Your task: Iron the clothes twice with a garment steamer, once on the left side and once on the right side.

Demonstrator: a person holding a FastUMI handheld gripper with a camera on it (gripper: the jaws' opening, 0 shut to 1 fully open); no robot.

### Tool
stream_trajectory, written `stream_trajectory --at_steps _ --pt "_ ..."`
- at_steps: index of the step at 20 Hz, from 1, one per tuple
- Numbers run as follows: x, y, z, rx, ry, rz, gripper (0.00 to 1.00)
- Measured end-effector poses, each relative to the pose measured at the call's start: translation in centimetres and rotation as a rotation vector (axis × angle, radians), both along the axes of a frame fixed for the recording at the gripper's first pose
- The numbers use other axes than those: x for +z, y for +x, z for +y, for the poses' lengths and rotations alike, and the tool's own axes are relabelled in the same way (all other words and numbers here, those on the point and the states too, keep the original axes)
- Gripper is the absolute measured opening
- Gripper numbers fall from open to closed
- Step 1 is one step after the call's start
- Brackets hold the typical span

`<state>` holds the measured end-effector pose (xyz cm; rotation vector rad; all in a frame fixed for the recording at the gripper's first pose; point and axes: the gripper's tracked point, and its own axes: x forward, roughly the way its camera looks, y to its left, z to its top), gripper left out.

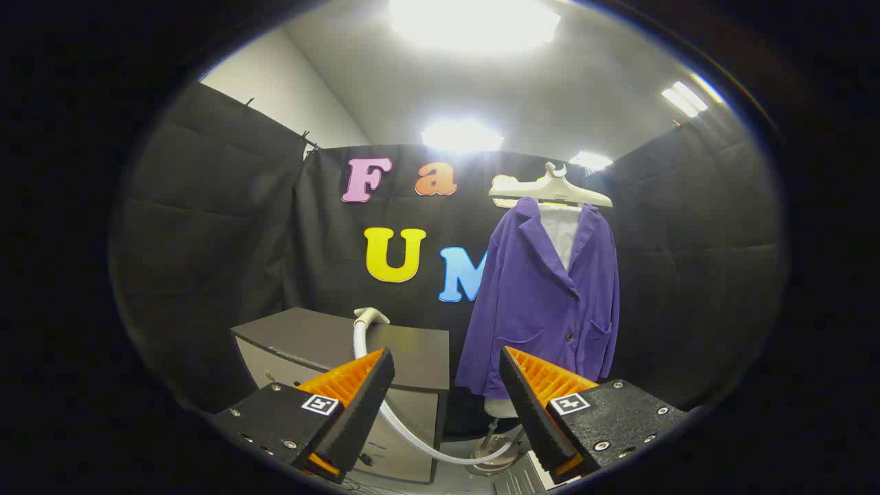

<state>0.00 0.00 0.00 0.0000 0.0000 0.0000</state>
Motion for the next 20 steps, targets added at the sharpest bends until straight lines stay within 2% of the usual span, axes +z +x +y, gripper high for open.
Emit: stream_trajectory --at_steps 6,20 --pt "-0.6 0.4 -1.5 -0.075 -0.024 0.009 0.95" --pt "-2.9 2.7 -1.4 -0.067 -0.018 0.068 0.95"
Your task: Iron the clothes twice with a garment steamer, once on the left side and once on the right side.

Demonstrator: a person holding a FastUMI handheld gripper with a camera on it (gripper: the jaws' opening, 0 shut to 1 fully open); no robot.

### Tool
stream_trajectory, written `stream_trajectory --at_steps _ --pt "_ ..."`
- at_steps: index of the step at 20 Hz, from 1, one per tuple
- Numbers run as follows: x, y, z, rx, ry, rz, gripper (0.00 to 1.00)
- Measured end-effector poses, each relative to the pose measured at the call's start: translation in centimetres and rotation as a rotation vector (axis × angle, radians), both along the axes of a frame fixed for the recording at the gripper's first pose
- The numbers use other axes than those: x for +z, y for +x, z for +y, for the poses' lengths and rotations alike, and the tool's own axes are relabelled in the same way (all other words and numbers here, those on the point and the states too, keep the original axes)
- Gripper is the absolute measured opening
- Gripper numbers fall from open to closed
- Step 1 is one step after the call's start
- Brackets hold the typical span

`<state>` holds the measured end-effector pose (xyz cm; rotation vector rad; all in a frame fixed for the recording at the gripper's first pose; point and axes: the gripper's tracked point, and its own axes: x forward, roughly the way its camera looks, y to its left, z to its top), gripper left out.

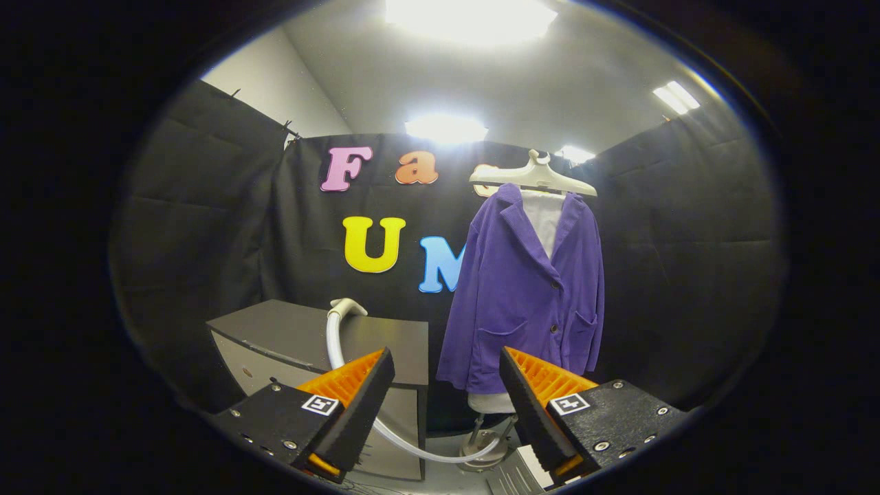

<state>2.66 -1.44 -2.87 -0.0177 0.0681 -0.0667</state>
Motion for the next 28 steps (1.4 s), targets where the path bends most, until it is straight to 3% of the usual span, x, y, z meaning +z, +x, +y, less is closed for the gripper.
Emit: stream_trajectory --at_steps 8,14,18,24,28 --pt "-0.9 5.5 -0.7 0.056 0.024 0.069 0.95" --pt "2.1 7.7 -0.5 0.106 0.018 0.021 0.95" --pt "2.6 8.1 1.9 0.196 -0.014 0.039 0.95" --pt "5.8 8.5 8.8 0.353 0.11 0.07 0.95" --pt "8.4 11.9 11.7 0.36 0.025 0.046 0.95"
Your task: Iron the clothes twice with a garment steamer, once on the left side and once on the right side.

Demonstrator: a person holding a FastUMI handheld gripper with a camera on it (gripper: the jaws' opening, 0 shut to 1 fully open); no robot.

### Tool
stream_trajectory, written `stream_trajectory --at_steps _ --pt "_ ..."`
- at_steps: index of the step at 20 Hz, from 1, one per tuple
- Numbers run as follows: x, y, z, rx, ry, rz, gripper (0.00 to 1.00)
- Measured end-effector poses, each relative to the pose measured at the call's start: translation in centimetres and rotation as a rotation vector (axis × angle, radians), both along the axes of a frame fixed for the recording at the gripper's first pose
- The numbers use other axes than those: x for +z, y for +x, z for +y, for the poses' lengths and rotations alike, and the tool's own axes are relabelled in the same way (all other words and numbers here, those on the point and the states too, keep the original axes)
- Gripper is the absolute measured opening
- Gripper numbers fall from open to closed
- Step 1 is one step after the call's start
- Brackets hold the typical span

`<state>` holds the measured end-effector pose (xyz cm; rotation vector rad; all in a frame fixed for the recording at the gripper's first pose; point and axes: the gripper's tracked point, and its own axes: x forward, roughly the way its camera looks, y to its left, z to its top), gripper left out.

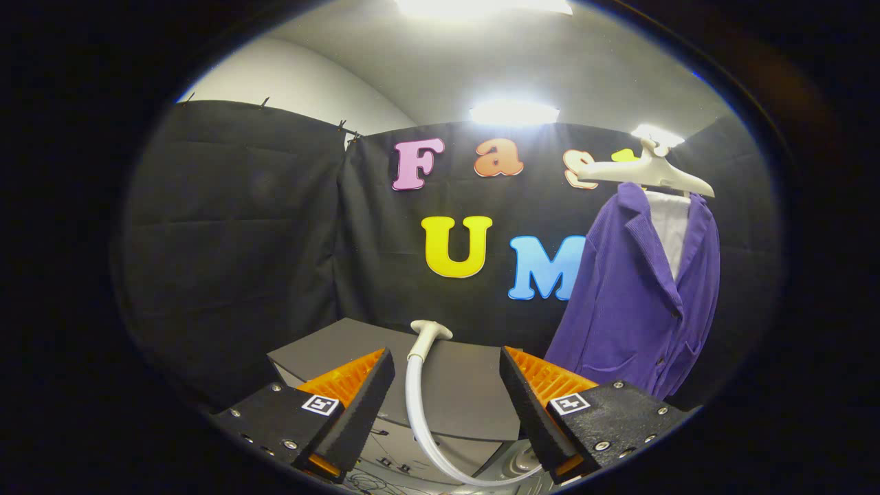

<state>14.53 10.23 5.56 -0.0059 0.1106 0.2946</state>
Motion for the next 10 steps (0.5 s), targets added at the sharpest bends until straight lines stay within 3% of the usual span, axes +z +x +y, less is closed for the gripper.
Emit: stream_trajectory --at_steps 4,10 --pt "0.7 6.0 3.1 -0.042 0.021 0.073 0.95" --pt "-2.6 14.8 7.5 -0.068 0.061 0.305 0.95"
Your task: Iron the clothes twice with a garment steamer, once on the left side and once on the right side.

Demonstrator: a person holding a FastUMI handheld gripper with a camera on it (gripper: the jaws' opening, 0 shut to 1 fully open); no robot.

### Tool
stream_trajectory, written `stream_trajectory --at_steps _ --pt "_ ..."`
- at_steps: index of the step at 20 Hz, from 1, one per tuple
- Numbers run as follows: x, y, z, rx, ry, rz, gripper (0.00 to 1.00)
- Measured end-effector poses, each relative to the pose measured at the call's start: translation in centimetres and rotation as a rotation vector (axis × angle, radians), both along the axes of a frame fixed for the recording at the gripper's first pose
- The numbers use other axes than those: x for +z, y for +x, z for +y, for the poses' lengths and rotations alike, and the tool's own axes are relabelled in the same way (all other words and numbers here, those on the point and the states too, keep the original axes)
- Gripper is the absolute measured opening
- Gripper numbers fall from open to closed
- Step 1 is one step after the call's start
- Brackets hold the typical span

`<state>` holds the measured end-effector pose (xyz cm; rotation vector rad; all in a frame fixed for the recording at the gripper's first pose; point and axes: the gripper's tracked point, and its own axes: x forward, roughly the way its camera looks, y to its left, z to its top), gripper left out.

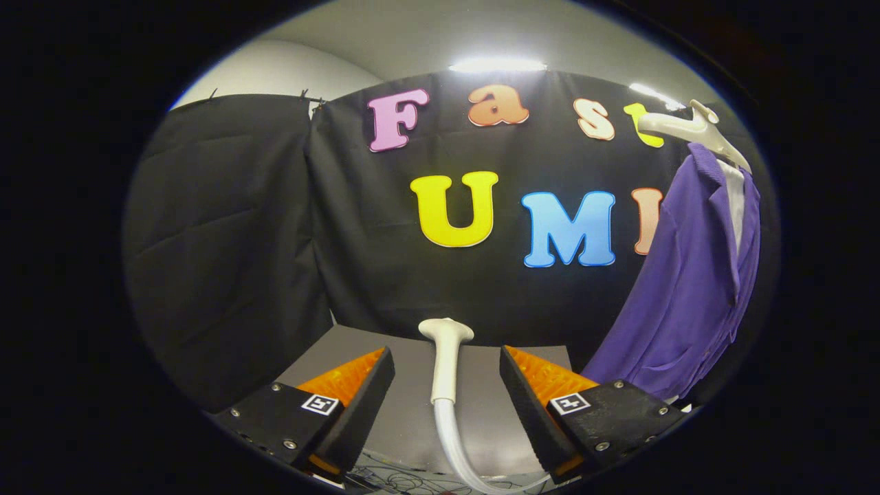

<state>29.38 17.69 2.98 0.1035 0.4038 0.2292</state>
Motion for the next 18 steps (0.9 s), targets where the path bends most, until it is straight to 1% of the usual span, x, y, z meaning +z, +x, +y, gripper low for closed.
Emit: stream_trajectory --at_steps 3,5,6,8,12,14,17,18 --pt "-2.9 3.5 0.9 -0.033 -0.023 0.12 0.95" --pt "-5.0 5.9 1.3 -0.073 -0.031 0.195 0.95" --pt "-5.9 6.6 1.6 -0.07 -0.043 0.218 0.96" --pt "-7.8 7.8 1.4 -0.089 -0.078 0.27 0.95" --pt "-10.5 10.5 2.3 -0.111 0.005 0.362 0.95" --pt "-11.8 11.3 3.3 -0.107 0.05 0.409 0.95" --pt "-14.2 11.0 5.6 -0.085 0.134 0.496 0.95" --pt "-14.9 10.2 5.9 -0.073 0.161 0.522 0.94"
